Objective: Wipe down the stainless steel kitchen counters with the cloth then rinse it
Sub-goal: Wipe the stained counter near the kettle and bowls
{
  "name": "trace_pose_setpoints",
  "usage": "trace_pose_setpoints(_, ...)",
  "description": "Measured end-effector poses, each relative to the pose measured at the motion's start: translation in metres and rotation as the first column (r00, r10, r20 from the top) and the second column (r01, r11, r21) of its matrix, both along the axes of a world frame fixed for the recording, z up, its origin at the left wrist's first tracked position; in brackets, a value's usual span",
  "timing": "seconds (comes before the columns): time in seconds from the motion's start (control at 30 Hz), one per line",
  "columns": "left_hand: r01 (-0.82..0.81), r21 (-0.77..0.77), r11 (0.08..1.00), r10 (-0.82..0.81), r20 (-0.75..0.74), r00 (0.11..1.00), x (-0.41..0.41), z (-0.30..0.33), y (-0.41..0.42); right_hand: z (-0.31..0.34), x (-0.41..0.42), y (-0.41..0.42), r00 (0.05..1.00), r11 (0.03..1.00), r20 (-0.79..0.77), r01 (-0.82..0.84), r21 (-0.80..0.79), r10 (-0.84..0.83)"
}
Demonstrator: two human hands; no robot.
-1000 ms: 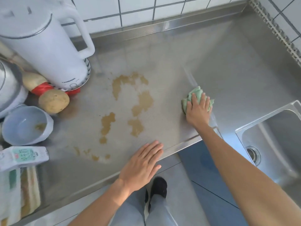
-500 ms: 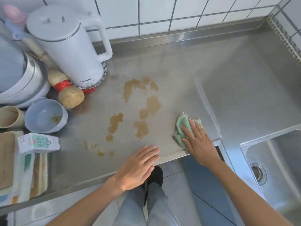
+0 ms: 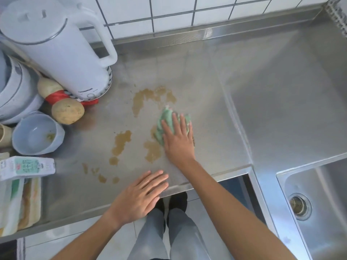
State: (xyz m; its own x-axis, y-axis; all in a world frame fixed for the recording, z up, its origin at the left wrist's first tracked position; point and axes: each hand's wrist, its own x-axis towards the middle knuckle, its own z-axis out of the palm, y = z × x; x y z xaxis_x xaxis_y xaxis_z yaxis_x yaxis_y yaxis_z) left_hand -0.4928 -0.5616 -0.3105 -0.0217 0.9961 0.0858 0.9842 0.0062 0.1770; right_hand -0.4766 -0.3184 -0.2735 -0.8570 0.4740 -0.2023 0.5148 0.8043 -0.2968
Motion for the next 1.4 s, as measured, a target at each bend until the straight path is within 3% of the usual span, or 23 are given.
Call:
trace_pose_setpoints(0.1, -0.004, 0.007, 1.0, 0.004, -0.018, 1.0, 0.0, -0.002, 0.0, -0.001, 0.057, 0.005, 0.966, 0.966, -0.013, -0.256, 0.045, 0.257)
trace_pose_setpoints(0.2, 0.0, 0.007, 1.0, 0.0, -0.014, 1.0, 0.0, -0.004, -0.002, 0.001, 0.108, 0.046, 0.939, 0.935, 0.045, -0.343, 0.086, 0.34)
trace_pose_setpoints(0.27, -0.001, 0.003, 1.0, 0.001, -0.005, 1.0, 0.0, -0.006, -0.004, 0.006, 0.122, 0.077, 0.962, 0.961, 0.092, -0.265, 0.082, 0.257)
trace_pose_setpoints(0.37, -0.006, 0.012, 1.0, 0.005, 0.036, 0.999, 0.0, -0.007, -0.002, 0.009, 0.103, 0.105, 0.998, 0.999, 0.067, -0.002, 0.042, -0.001)
trace_pose_setpoints(0.5, -0.007, 0.028, 1.0, 0.004, 0.107, 0.994, 0.0, -0.004, 0.0, 0.006, 0.022, 0.085, 0.943, 0.944, 0.061, 0.324, 0.064, -0.328)
trace_pose_setpoints(0.63, -0.005, 0.031, 0.999, 0.0, 0.143, 0.99, -0.001, -0.004, -0.001, 0.004, -0.018, 0.01, 0.992, 0.992, -0.006, 0.124, 0.038, -0.124)
trace_pose_setpoints(0.77, -0.02, 0.044, 0.999, 0.01, 0.223, 0.975, -0.005, 0.002, 0.001, 0.004, 0.033, -0.029, 0.987, 0.987, -0.012, -0.16, -0.035, 0.16)
trace_pose_setpoints(0.83, -0.035, 0.072, 0.997, 0.011, 0.312, 0.95, -0.008, 0.008, -0.003, 0.008, 0.075, -0.023, 0.975, 0.974, 0.019, -0.219, -0.053, 0.22)
trace_pose_setpoints(0.9, -0.042, 0.118, 0.992, -0.006, 0.376, 0.926, -0.01, 0.016, -0.012, 0.013, 0.113, -0.012, 0.986, 0.986, 0.048, -0.156, -0.052, 0.159)
trace_pose_setpoints(1.0, -0.089, 0.163, 0.983, 0.007, 0.445, 0.896, -0.014, 0.031, -0.044, 0.019, 0.132, -0.004, 0.993, 0.992, 0.079, 0.096, -0.075, -0.09)
trace_pose_setpoints(1.17, -0.367, 0.099, 0.925, 0.267, 0.516, 0.814, -0.04, 0.044, -0.114, 0.013, 0.061, -0.036, 0.886, 0.889, 0.08, 0.458, 0.02, -0.458)
trace_pose_setpoints(1.27, -0.525, 0.066, 0.848, 0.427, 0.502, 0.752, -0.064, 0.04, -0.148, 0.009, 0.018, -0.074, 0.906, 0.91, 0.082, 0.415, 0.027, -0.415)
trace_pose_setpoints(1.4, -0.575, 0.167, 0.801, 0.495, 0.356, 0.793, -0.093, 0.028, -0.169, 0.008, 0.026, -0.131, 0.977, 0.977, 0.04, 0.212, -0.023, -0.211)
